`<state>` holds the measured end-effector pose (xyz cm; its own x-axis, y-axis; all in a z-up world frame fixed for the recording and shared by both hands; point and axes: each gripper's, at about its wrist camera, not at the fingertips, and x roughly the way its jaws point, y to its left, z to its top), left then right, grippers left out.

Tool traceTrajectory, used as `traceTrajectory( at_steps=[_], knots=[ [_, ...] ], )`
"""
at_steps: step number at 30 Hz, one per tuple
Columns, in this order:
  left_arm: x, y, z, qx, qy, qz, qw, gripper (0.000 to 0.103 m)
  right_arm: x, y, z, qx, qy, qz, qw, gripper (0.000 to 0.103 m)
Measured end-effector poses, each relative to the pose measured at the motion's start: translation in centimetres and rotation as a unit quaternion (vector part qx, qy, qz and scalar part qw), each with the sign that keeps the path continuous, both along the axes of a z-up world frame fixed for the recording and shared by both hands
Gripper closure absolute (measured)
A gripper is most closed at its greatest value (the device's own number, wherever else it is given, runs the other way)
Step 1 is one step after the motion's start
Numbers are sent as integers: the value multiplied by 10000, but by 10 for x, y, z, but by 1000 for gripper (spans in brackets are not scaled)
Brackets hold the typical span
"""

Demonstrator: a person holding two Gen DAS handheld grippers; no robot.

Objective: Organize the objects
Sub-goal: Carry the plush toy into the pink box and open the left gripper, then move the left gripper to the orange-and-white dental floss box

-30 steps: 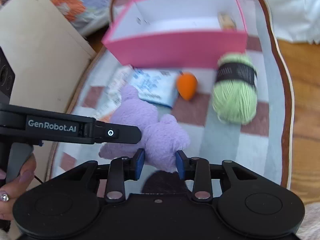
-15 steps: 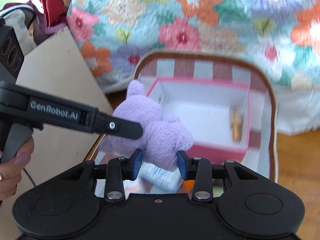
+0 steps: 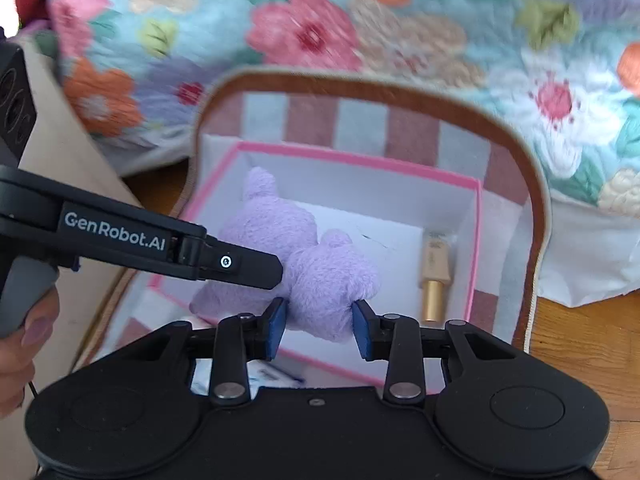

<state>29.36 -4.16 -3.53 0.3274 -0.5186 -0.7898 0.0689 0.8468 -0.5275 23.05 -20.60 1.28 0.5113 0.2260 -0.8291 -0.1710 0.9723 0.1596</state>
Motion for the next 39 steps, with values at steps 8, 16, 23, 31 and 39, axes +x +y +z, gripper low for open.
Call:
traceTrajectory(
  at_steps=[8, 16, 23, 31, 39],
  knots=[
    [23, -9, -68, -76, 557, 218, 9982, 64, 33, 10, -55, -608, 648, -243, 9957, 62],
    [29, -19, -95, -115, 990, 163, 9949, 66, 38, 17, -85, -988, 1005, -157, 9899, 64],
    [34, -39, -106, 8, 1320, 319, 9907, 74, 34, 11, -73, -1277, 882, -111, 9878, 65],
    [35, -49, -101, -188, 1142, 252, 9930, 70, 19, -23, -52, -584, 629, -362, 9957, 65],
    [-5, -48, -37, 553, 392, 22, 9977, 61, -39, -41, -3, 210, 52, -733, 9971, 64]
  ],
)
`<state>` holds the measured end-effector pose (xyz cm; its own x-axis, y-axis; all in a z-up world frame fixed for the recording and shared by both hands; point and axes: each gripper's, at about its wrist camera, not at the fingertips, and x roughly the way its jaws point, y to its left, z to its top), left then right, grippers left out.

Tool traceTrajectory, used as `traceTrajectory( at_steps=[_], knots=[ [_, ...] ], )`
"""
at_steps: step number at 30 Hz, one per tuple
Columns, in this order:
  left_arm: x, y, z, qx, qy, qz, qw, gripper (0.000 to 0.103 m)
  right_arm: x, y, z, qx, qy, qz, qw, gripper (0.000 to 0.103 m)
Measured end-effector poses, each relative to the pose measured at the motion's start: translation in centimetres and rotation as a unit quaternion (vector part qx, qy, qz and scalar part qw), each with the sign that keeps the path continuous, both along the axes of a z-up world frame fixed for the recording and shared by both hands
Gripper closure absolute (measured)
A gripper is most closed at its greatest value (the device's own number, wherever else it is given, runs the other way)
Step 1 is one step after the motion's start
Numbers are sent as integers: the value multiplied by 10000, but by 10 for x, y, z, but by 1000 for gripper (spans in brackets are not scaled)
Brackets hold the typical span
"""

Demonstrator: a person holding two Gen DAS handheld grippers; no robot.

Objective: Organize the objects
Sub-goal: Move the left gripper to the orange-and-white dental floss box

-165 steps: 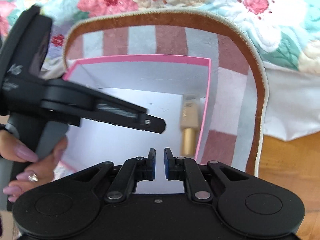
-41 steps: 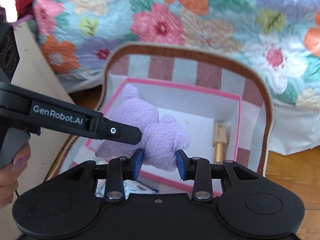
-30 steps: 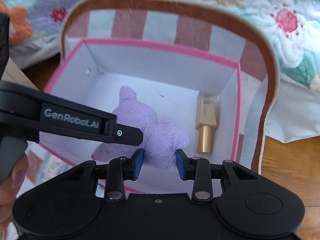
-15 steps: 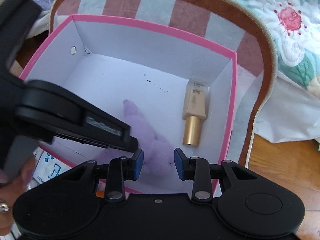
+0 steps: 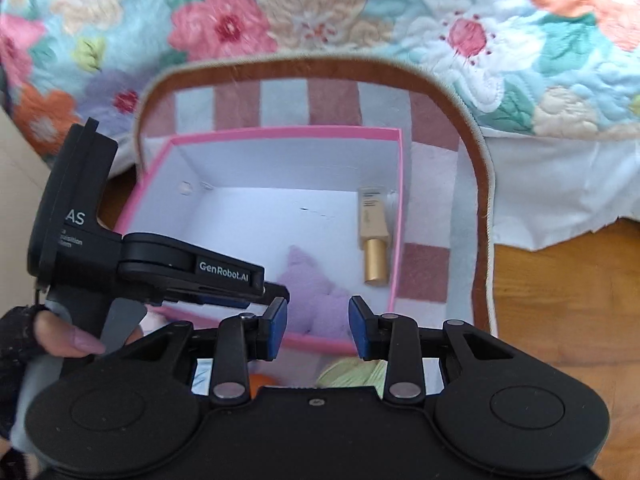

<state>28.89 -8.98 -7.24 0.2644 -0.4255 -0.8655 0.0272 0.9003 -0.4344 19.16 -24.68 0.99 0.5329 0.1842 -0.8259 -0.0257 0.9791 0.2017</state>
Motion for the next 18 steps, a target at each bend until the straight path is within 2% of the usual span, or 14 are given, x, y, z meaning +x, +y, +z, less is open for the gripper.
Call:
traceTrajectory(
  at_steps=[3, 4, 6, 10, 15, 18],
  knots=[
    [-24, 6, 37, 100, -310, -301, 9990, 56, -18, 3, 17, 133, -96, 138, 9998, 59],
    [-33, 7, 49, 230, -395, -443, 9980, 53, -25, 6, 23, 192, -110, 220, 9995, 56],
    [-52, 19, 75, 514, -509, -693, 9950, 52, -37, 11, 36, 268, -154, 338, 9989, 55],
    [-95, 43, 108, 889, -613, -1061, 9885, 47, -63, 30, 62, 123, -277, 723, 9969, 51],
    [-142, 74, 126, 1201, -743, -1148, 9833, 46, -94, 54, 88, -41, -419, 1314, 9904, 44],
    [-161, 94, 124, 1365, -782, -1022, 9822, 43, -107, 67, 94, 25, -410, 1690, 9848, 41]
  ],
)
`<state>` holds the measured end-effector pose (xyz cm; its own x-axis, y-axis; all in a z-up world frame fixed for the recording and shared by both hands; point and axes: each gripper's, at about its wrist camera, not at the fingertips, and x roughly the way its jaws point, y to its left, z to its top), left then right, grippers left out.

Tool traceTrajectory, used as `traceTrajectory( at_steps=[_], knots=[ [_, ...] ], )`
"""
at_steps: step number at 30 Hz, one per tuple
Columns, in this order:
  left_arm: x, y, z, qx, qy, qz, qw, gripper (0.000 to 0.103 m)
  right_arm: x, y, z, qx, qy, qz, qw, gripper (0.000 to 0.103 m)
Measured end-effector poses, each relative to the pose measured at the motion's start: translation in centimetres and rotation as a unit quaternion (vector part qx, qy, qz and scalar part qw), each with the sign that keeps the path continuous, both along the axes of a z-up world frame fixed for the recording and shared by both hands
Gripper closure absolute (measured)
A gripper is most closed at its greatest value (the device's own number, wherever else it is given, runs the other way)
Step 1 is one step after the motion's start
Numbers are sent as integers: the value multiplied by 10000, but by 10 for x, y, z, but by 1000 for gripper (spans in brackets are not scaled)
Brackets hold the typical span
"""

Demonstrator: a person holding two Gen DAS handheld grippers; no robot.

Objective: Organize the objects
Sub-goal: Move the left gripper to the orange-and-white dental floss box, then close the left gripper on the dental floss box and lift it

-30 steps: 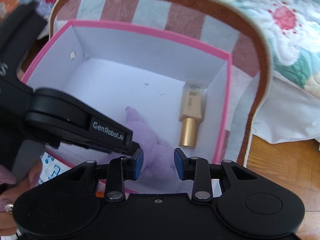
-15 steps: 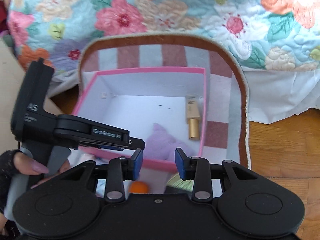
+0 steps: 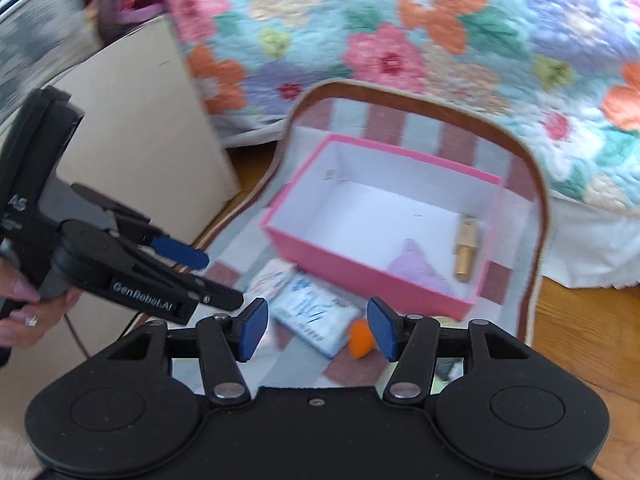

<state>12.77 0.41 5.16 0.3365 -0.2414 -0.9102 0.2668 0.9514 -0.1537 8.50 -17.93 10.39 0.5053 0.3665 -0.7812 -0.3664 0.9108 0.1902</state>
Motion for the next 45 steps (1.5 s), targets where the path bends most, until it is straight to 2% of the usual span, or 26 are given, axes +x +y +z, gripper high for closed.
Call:
traceTrajectory(
  at_steps=[4, 6, 10, 14, 18, 22, 26, 29, 32, 35, 37, 39, 41, 45],
  knots=[
    [-19, 25, -16, -50, 36, 179, 9998, 40, -13, 16, -3, 381, -16, 487, 9981, 20],
    [-26, 37, -30, -131, 158, 389, 9990, 40, -17, 28, -10, 387, -126, 682, 9968, 15],
    [-38, 59, -59, -478, 392, 758, 9952, 40, -20, 51, -33, 242, -345, 1028, 9938, 15],
    [-42, 66, -83, -503, 331, 845, 9946, 35, -15, 66, -64, 318, -271, 1453, 9885, 15],
    [-36, 70, -105, -419, 177, 892, 9950, 30, -19, 86, -94, 1, -654, 1903, 9795, 15],
    [-25, 78, -130, -671, 215, 1199, 9903, 27, -8, 99, -126, -117, -402, 2406, 9697, 14],
    [-19, 82, -157, -960, 536, 1505, 9825, 26, 11, 108, -156, -167, -68, 2411, 9703, 14],
    [-17, 83, -176, -1336, 564, 1594, 9765, 24, 19, 117, -176, -349, -52, 2454, 9688, 14],
    [-13, 85, -192, -1322, 745, 1758, 9727, 24, 23, 123, -191, -477, -112, 2531, 9662, 14],
    [-12, 88, -197, -1470, 685, 1873, 9688, 24, 28, 124, -199, -465, -30, 2624, 9638, 14],
    [-13, 87, -200, -1598, 595, 1905, 9668, 29, 30, 124, -205, -416, -15, 2629, 9639, 14],
    [-14, 81, -204, -1394, 451, 1871, 9714, 32, 31, 127, -213, -429, -8, 2578, 9652, 13],
    [-18, 78, -204, -1360, 259, 1829, 9733, 33, 31, 128, -220, -310, 90, 2548, 9665, 12],
    [-17, 87, -206, -1574, 330, 2155, 9632, 38, 36, 124, -231, -21, 231, 2402, 9705, 6]
  ],
)
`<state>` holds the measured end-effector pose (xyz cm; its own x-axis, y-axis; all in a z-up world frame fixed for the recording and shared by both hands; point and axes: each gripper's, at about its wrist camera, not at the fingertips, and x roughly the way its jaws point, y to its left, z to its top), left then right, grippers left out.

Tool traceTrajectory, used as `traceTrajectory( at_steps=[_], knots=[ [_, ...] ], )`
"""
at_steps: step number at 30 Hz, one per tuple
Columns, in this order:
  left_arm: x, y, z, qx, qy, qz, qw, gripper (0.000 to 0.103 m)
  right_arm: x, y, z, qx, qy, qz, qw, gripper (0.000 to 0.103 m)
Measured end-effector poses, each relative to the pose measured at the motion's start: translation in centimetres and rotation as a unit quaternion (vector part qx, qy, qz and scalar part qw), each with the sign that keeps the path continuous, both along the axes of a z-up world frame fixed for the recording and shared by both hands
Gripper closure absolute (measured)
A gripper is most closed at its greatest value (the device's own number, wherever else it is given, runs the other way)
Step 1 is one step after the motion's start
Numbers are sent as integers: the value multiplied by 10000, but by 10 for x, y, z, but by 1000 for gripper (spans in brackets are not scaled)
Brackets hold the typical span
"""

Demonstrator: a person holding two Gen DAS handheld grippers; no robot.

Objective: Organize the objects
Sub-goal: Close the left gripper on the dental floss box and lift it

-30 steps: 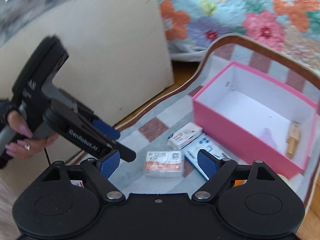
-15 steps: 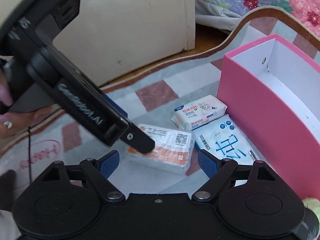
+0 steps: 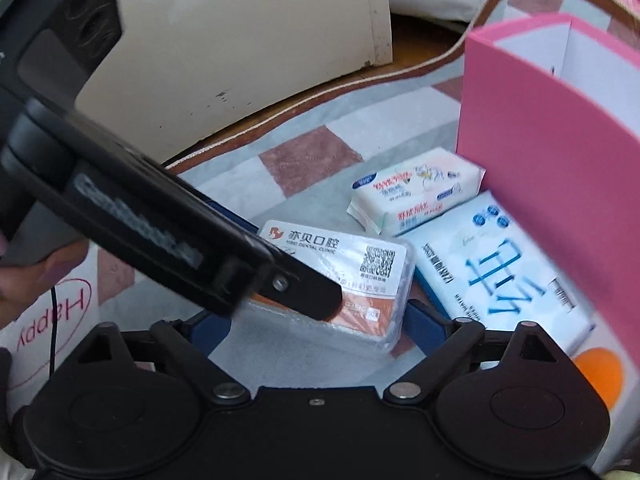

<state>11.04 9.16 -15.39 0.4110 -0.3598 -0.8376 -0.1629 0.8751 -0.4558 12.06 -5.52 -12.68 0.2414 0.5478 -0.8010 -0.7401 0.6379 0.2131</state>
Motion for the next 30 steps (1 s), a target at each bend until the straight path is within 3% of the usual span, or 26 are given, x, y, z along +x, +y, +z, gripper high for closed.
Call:
traceTrajectory(
  at_steps=[6, 8, 10, 12, 15, 21, 26, 30],
  knots=[
    [2, 7, -1, -163, 176, 283, 9993, 42, -3, -6, 0, 45, -40, -65, 10000, 7],
    [0, 3, 0, -114, 224, 364, 9990, 42, -7, -5, 2, -208, -156, -59, 9996, 15],
    [0, -2, 2, 10, 194, 303, 9994, 42, -15, -4, 3, -472, -506, 174, 9974, 31],
    [-2, 0, 2, -9, 160, 277, 9995, 44, -17, -7, 3, -446, -567, 243, 9971, 33],
    [-6, 0, 6, 13, 164, 201, 9997, 48, -18, -7, 4, -474, -591, 259, 9968, 33],
    [-22, -21, 34, 700, 112, -374, 9968, 49, -30, -3, 17, -555, -436, 266, 9972, 33],
    [-29, -29, 64, 774, 91, -639, 9949, 51, -45, 1, 37, -715, -449, 112, 9964, 32],
    [-29, -41, 97, 809, -172, -946, 9921, 52, -54, -9, 64, -636, -518, -317, 9961, 30]
  ],
)
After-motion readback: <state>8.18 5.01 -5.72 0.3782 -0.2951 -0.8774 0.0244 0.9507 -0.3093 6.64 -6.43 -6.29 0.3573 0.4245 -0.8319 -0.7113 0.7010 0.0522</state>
